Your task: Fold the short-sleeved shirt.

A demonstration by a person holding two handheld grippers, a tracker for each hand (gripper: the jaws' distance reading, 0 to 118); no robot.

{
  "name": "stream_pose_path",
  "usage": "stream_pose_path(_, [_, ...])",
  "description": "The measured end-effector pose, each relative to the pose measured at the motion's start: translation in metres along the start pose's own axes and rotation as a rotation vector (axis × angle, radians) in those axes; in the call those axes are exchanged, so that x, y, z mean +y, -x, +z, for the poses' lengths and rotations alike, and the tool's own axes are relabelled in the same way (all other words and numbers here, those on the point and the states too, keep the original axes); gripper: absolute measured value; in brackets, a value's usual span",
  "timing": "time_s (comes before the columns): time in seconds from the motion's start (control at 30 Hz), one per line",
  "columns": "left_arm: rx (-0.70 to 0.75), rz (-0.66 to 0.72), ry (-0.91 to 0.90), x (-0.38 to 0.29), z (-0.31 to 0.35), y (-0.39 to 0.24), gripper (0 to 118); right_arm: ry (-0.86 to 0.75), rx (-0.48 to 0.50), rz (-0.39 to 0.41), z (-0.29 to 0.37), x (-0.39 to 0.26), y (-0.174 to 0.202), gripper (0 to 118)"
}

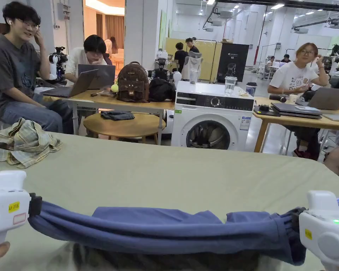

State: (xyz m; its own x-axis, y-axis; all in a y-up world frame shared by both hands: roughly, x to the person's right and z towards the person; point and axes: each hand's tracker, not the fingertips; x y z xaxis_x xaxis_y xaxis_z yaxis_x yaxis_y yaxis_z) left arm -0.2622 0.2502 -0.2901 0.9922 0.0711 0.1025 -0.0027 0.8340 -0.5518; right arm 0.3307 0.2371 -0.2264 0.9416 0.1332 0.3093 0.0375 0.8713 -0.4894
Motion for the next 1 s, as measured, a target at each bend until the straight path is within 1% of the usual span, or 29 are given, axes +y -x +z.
stream_pose_path(0.07, [-0.011, 0.000, 0.046, -0.027, 0.000, 0.001, 0, 0.045, -0.001, -0.004, -0.001, -0.025, 0.000, 0])
stream_pose_path(0.17, [-0.010, 0.004, 0.107, -0.056, -0.004, 0.002, 0, 0.096, -0.009, 0.037, -0.005, -0.054, 0.006, 0])
stream_pose_path(0.2, [-0.015, 0.005, 0.126, -0.064, -0.005, 0.002, 0, 0.113, -0.007, 0.036, -0.003, -0.060, 0.011, 0])
stream_pose_path(0.33, [0.005, -0.030, 0.215, -0.084, -0.016, 0.000, 0, 0.172, 0.003, 0.050, -0.016, -0.082, 0.012, 0])
stream_pose_path(0.4, [0.003, -0.038, 0.230, -0.088, -0.018, 0.001, 0, 0.185, 0.002, 0.062, -0.020, -0.087, 0.012, 1])
stream_pose_path(0.43, [0.008, -0.040, 0.231, -0.089, -0.018, 0.000, 0, 0.187, -0.002, 0.074, -0.021, -0.088, 0.012, 5])
stream_pose_path(0.47, [0.009, -0.037, 0.228, -0.088, -0.017, 0.001, 0, 0.184, -0.006, 0.080, -0.018, -0.089, 0.012, 12])
stream_pose_path(0.5, [0.014, -0.027, 0.226, -0.086, -0.016, 0.000, 5, 0.180, -0.011, 0.077, -0.017, -0.087, 0.011, 27])
stream_pose_path(0.53, [0.012, -0.014, 0.222, -0.082, -0.015, 0.001, 21, 0.167, -0.021, 0.071, -0.016, -0.084, 0.010, 45])
stream_pose_path(0.57, [0.016, -0.004, 0.212, -0.079, -0.013, 0.000, 33, 0.149, -0.023, 0.061, -0.014, -0.081, 0.010, 49])
stream_pose_path(0.6, [0.020, 0.003, 0.194, -0.075, -0.011, -0.001, 37, 0.132, -0.021, 0.052, -0.007, -0.076, 0.011, 49])
stream_pose_path(0.7, [0.031, 0.004, 0.134, -0.065, -0.005, -0.007, 45, 0.076, -0.009, 0.031, 0.001, -0.062, 0.013, 49])
stream_pose_path(0.8, [0.008, -0.003, 0.061, -0.059, -0.003, -0.016, 45, -0.004, 0.023, 0.005, 0.011, -0.048, 0.023, 49])
stream_pose_path(0.9, [0.001, -0.006, 0.039, -0.058, -0.008, -0.029, 45, -0.036, 0.036, -0.007, 0.011, -0.042, 0.038, 49])
stream_pose_path(0.97, [-0.018, -0.011, 0.024, -0.058, -0.010, -0.039, 45, -0.078, 0.049, -0.002, 0.014, -0.042, 0.049, 49])
stream_pose_path(1.0, [-0.028, -0.020, 0.009, -0.059, -0.011, -0.044, 45, -0.090, 0.046, 0.002, 0.017, -0.041, 0.057, 46])
